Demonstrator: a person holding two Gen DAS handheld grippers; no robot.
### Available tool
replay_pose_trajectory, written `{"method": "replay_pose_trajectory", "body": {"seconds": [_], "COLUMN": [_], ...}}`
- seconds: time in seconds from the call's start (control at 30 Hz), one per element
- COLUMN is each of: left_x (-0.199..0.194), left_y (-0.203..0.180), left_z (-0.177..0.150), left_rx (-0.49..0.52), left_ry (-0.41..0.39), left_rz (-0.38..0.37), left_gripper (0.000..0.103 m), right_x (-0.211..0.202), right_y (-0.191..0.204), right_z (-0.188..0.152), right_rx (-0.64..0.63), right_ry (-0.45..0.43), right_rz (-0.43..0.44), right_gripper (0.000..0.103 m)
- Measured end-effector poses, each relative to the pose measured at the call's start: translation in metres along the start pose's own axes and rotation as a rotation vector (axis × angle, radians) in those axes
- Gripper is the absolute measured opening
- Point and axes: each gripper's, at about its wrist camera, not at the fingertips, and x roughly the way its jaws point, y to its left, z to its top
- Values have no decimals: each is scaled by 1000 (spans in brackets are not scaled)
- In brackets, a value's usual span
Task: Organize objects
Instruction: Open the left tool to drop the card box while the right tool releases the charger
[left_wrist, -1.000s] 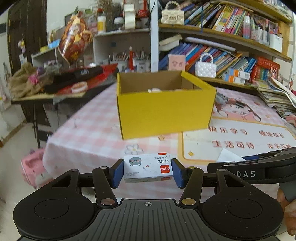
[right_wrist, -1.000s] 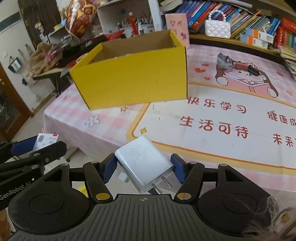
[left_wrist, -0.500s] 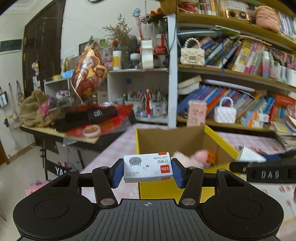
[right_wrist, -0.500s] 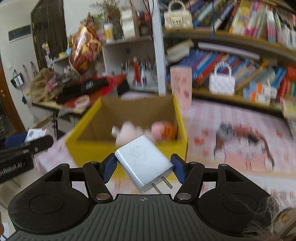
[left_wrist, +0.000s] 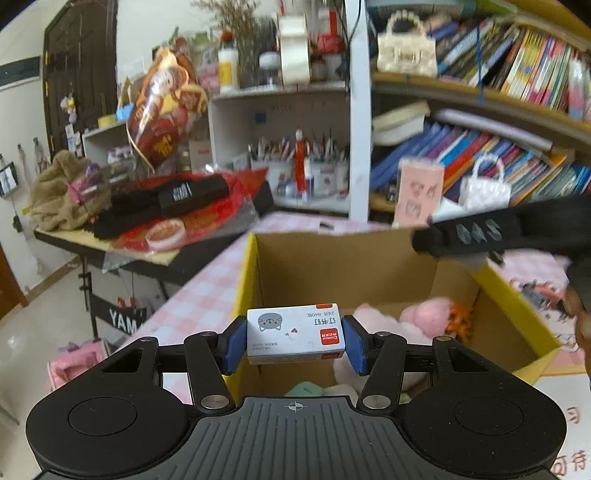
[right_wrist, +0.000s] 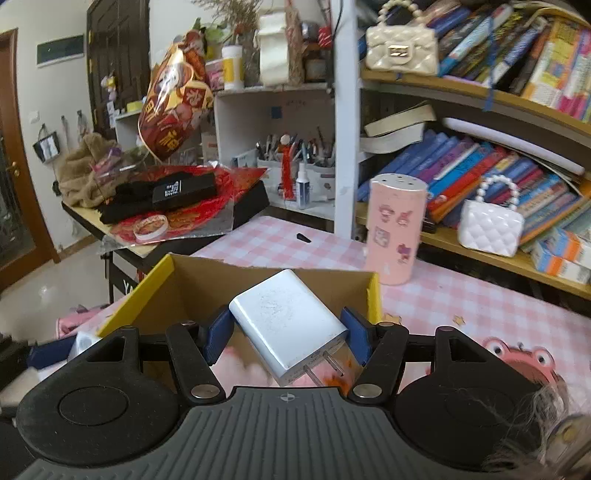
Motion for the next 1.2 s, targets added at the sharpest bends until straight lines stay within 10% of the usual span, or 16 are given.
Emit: {"method": "replay_pose_trajectory", "body": {"seconds": [0.6, 1.2], "left_x": [25, -61], "left_y": [-22, 7], "left_z": [-7, -5], "left_rx": [55, -22], "left_ry": [97, -132], "left_rz": [68, 109], "left_gripper": [56, 81], "right_x": [100, -12], "right_y": [20, 3], "right_z": [2, 5], "right_rx": [-178, -33], "right_ry": [290, -71], "right_rz": [113, -7], "right_gripper": [61, 73]}}
